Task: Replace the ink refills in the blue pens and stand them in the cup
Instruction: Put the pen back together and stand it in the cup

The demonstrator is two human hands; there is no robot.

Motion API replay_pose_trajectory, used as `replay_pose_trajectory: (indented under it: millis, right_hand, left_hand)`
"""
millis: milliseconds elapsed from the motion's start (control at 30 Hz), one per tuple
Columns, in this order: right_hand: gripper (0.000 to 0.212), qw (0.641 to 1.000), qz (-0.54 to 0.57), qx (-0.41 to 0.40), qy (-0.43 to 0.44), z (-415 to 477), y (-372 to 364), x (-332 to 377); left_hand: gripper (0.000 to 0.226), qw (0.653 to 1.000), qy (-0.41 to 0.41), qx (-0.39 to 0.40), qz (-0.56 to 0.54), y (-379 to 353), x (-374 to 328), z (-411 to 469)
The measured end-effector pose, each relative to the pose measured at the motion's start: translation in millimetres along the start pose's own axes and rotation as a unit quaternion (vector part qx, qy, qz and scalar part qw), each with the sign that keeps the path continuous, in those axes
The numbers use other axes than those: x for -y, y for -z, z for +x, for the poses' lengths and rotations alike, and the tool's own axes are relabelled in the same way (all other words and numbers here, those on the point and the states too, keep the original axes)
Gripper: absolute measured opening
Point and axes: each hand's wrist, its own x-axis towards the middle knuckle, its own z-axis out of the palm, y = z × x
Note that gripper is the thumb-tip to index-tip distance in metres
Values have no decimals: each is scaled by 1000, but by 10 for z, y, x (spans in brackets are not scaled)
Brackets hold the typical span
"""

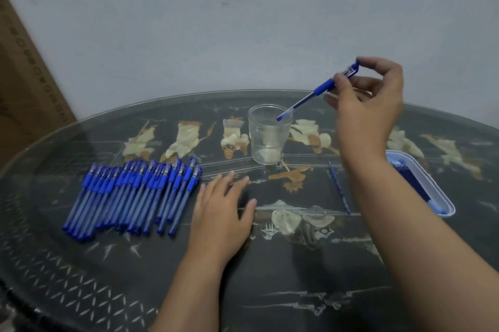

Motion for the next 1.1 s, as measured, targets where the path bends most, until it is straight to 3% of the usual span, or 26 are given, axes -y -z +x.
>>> replay_pose_trajectory:
  millis: [133, 467, 1100]
  right_hand:
    - [28, 999, -44, 4, 8, 69, -141, -182]
    - [23, 970, -205, 130, 6, 124, -312, -533]
    - [28, 947, -274, 154, -66, 102, -343, -684]
  left_hand:
    - [51, 999, 6, 25, 33, -57, 27, 23]
    - [50, 999, 6, 9, 34, -71, 46, 30]
    - [49, 1000, 3, 1, 26, -71, 45, 37]
